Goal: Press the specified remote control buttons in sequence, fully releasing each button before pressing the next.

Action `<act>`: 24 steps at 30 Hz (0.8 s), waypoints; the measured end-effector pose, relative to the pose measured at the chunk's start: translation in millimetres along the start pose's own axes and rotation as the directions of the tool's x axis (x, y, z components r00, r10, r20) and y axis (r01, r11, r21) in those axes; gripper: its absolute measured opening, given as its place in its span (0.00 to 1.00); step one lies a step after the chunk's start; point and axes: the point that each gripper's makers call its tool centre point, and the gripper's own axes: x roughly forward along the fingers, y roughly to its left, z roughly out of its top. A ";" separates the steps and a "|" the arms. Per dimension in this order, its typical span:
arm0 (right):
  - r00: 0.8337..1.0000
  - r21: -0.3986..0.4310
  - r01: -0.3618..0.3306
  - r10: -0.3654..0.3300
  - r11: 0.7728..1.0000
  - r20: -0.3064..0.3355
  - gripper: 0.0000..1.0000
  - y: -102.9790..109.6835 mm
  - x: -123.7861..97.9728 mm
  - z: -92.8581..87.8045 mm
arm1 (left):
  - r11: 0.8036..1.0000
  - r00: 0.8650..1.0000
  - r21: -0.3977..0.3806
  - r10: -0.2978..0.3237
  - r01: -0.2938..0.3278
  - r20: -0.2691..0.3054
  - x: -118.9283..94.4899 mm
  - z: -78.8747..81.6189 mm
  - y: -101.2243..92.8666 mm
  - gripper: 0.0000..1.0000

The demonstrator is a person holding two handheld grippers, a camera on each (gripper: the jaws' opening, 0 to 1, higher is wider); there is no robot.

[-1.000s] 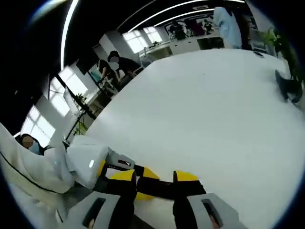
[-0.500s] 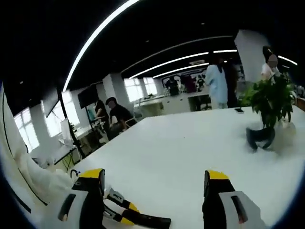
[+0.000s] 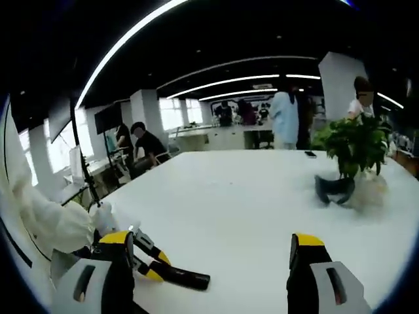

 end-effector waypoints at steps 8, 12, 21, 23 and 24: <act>0.999 0.005 0.020 -0.020 1.000 -0.047 0.99 -6.4 -5.2 -16.5 | 1.000 1.000 0.008 0.009 -0.009 -0.022 -0.9 0.6 24.1 0.24; 0.998 0.018 0.032 -0.031 0.999 -0.051 0.99 -10.2 -6.0 -17.6 | 1.000 1.000 0.011 0.015 -0.015 -0.027 -2.8 3.7 38.7 0.24; 0.997 0.029 0.046 -0.044 0.999 -0.064 0.99 -18.7 -6.1 -19.6 | 0.999 0.998 0.039 0.033 -0.032 -0.044 -5.6 11.8 75.1 0.24; 0.996 0.028 0.053 -0.051 0.998 -0.069 0.99 -21.9 -6.2 -20.0 | 0.999 0.998 0.041 0.036 -0.034 -0.048 -5.4 13.1 83.2 0.24; 0.996 0.026 0.059 -0.057 0.998 -0.072 0.99 -24.1 -6.2 -20.2 | 0.998 0.998 0.044 0.038 -0.036 -0.050 -5.2 13.8 87.7 0.24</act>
